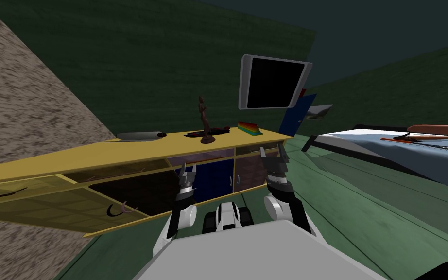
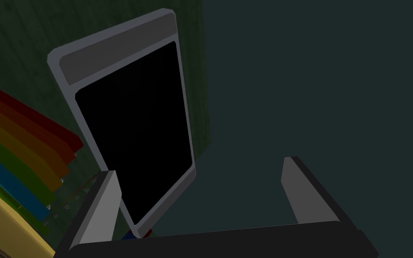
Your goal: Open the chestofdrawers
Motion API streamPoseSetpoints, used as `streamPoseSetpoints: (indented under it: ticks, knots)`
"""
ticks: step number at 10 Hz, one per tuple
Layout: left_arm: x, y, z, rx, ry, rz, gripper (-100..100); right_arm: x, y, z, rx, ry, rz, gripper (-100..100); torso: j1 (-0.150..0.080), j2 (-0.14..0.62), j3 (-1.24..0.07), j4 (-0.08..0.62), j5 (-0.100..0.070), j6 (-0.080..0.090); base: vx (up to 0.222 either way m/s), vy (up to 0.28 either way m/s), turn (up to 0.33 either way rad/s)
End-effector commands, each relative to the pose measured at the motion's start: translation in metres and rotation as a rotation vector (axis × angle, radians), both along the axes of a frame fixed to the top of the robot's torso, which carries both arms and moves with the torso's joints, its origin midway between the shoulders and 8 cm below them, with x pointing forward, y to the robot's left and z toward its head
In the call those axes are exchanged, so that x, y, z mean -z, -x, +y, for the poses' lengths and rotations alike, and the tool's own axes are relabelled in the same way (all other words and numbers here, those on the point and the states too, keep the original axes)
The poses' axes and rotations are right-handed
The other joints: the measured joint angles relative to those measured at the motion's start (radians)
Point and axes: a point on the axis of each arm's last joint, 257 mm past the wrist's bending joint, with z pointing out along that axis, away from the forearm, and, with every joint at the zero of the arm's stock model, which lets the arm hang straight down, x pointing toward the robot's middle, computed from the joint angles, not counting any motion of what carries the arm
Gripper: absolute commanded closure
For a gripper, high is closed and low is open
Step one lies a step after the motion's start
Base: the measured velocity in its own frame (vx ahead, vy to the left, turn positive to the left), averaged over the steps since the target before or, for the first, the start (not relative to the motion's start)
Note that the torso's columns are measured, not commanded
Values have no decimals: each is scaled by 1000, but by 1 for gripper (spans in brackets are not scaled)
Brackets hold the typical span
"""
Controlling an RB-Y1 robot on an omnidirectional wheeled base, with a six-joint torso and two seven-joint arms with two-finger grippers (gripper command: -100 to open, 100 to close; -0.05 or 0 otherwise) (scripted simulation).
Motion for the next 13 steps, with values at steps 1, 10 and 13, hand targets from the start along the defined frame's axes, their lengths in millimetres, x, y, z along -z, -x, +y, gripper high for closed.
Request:
streamPoseSetpoints:
  ticks: [1,10,13]
  knots:
    - [-4,-1,0,1,-1,1,-100,0,0,0,0,0,0,0,0,1,0,0,0,0,14,-1,3]
    - [-2,-2,-1,4,-3,13,-100,0,0,0,0,0,0,0,-2,1,1,0,-1,0,-19,-30,1]
    - [-14,-5,0,10,-15,10,-100,0,0,0,0,0,0,0,3,0,0,0,1,0,25,-19,10]
